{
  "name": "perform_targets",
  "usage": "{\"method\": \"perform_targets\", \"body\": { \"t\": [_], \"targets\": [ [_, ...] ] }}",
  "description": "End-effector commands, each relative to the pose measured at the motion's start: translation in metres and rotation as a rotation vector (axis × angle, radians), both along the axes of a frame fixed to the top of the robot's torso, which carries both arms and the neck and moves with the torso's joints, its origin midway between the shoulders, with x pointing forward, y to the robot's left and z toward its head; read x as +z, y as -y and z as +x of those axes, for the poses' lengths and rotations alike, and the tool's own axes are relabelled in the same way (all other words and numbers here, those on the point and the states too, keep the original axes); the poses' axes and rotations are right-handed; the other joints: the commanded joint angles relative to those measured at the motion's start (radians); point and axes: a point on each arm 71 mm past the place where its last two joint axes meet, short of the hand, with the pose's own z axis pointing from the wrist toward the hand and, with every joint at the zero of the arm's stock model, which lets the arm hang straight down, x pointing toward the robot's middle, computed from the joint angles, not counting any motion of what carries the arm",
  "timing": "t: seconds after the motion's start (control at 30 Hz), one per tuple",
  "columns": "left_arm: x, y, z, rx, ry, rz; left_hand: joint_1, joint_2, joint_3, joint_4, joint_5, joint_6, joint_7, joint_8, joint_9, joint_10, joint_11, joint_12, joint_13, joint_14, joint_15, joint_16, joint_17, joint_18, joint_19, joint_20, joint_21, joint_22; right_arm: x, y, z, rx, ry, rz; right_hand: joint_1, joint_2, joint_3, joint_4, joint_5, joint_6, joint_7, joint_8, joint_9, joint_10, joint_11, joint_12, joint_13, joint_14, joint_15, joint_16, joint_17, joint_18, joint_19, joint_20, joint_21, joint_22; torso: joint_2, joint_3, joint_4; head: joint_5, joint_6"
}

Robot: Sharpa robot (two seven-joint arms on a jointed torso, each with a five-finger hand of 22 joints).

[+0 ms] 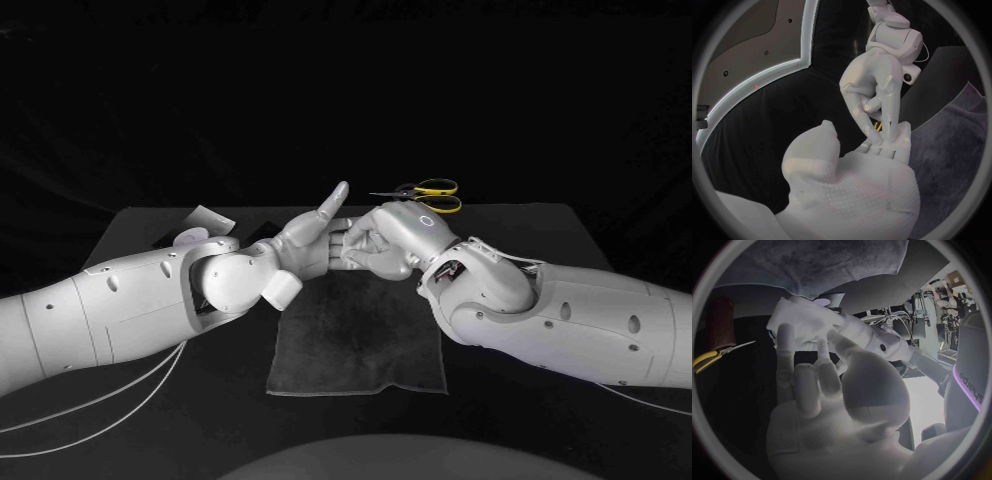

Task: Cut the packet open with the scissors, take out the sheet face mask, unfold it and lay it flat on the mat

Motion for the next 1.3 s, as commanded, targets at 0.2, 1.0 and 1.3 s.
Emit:
{"method": "perform_targets", "body": {
  "t": [0.2, 1.0, 1.3],
  "targets": [
    [0.003, 0.002, -0.001, 0.006, -0.018, -0.055, 0.004, 0.016, 0.006, 0.0, 0.0, -0.005, 0.031, -0.008, -0.002, -0.009, -0.003, -0.003, -0.002, 0.015, 0.001, 0.004, 0.002, 0.003, 0.013, -0.001, 0.008, 0.002, 0.0, -0.002, -0.006, -0.005, 0.058, -0.055, 0.004, -0.031, -0.018, 0.029, -0.014, 0.029, -0.017, 0.024, 0.014, 0.016, -0.008, 0.018, 0.028, 0.045, -0.009, 0.015, 0.035, 0.018, 0.003, -0.003, 0.016, 0.012, 0.0, 0.0007, -0.0005, 0.001, -0.004],
    [0.003, 0.0, 0.0, 0.018, -0.028, -0.061, 0.009, 0.025, 0.003, 0.0, 0.0, -0.007, 0.035, -0.009, -0.002, -0.011, -0.003, -0.003, -0.002, 0.026, 0.0, 0.007, 0.005, 0.005, 0.024, -0.001, 0.009, 0.003, -0.005, 0.005, -0.014, -0.014, 0.083, -0.089, 0.023, -0.049, -0.061, 0.08, -0.013, 0.035, -0.027, 0.041, 0.031, 0.029, -0.017, 0.042, 0.065, 0.06, -0.017, 0.034, 0.096, 0.018, 0.003, -0.005, 0.027, 0.026, 0.0, -0.0002, 0.0006, 0.001, -0.006],
    [0.004, 0.0, -0.001, 0.013, -0.03, -0.063, 0.012, 0.029, 0.001, 0.0, 0.0, -0.007, 0.038, -0.009, -0.002, -0.01, -0.003, -0.003, -0.002, 0.031, -0.001, 0.008, 0.006, 0.007, 0.029, -0.001, 0.01, 0.003, -0.007, 0.006, -0.013, -0.017, 0.089, -0.107, 0.058, -0.037, -0.05, 0.09, -0.011, 0.034, -0.028, 0.045, 0.037, 0.031, -0.019, 0.044, 0.072, 0.062, -0.018, 0.037, 0.106, 0.018, 0.002, -0.006, 0.031, 0.032, 0.0, 0.0001, -0.0006, 0.001, -0.006]
  ]
}}
